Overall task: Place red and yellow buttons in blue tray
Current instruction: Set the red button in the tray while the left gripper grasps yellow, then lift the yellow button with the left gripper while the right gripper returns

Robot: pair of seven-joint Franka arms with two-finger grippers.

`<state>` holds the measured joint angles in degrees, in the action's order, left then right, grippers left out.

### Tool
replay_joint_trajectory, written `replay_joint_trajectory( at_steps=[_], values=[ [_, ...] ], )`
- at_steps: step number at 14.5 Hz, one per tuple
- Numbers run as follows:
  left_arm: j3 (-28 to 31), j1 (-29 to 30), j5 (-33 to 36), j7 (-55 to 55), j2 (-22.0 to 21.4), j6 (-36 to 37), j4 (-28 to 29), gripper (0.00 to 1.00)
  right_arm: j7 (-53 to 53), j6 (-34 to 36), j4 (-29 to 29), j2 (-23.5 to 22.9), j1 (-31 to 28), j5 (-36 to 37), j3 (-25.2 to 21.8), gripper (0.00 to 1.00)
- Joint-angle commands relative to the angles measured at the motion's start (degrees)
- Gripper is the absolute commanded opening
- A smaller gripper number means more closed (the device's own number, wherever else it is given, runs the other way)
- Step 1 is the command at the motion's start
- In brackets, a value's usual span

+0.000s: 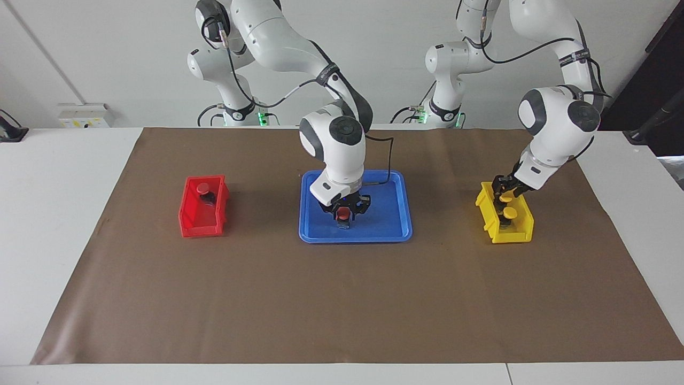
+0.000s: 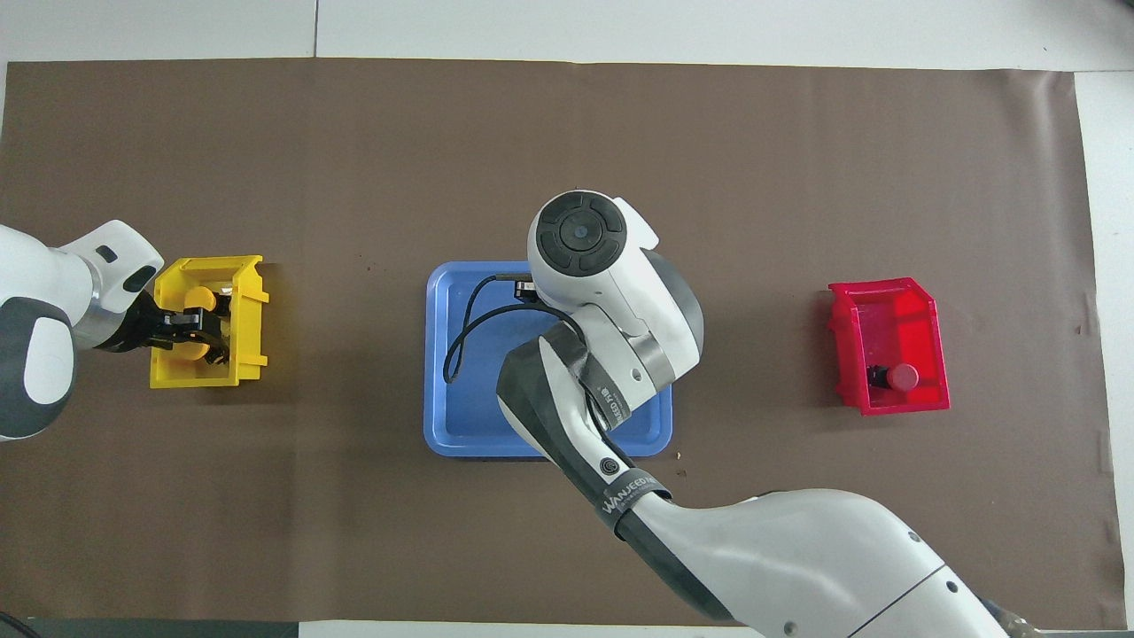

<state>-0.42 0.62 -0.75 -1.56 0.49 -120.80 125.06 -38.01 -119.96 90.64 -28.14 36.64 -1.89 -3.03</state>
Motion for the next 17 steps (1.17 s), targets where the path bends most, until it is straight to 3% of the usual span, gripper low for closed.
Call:
replay_joint_trajectory(
  at_steps=[1, 3, 5, 8, 11, 14, 17],
  values=[
    [-0.2, 0.3, 1.3, 0.1, -1.8, -3.1, 3.3, 0.65, -0.6, 0.2, -2.0, 1.4, -1.0, -0.4, 0.0, 0.67],
    [-0.2, 0.3, 1.3, 0.2, -1.8, -3.0, 3.4, 0.65, 1.8, 2.5, -2.1, 4.9, -3.9, 0.4, -0.7, 0.67],
    [-0.2, 0.3, 1.3, 0.1, -1.8, -3.1, 3.5, 0.65, 12.6, 8.4, 0.4, 11.1, -8.5, 0.5, -0.7, 0.69],
    [-0.1, 0.3, 1.3, -0.9, -1.8, -3.1, 3.6, 0.65, 28.1, 14.7, 11.9, 22.9, -19.4, 0.5, -0.7, 0.69],
    [0.0, 0.4, 1.4, -0.9, -1.8, -3.1, 3.6, 0.61, 42.3, 11.4, 25.2, 31.2, -28.5, 0.4, -0.7, 0.69],
    [0.0, 1.5, 1.4, -2.1, -1.8, -3.1, 3.6, 0.42, 50.2, 6.7, 34.0, 34.8, -33.0, 0.3, -0.8, 0.69],
    [0.0, 1.6, 1.4, -3.7, -1.7, -3.7, 3.6, 0.32, 55.1, -0.8, 42.1, 37.6, -36.8, 0.3, -0.8, 0.69]
  ],
)
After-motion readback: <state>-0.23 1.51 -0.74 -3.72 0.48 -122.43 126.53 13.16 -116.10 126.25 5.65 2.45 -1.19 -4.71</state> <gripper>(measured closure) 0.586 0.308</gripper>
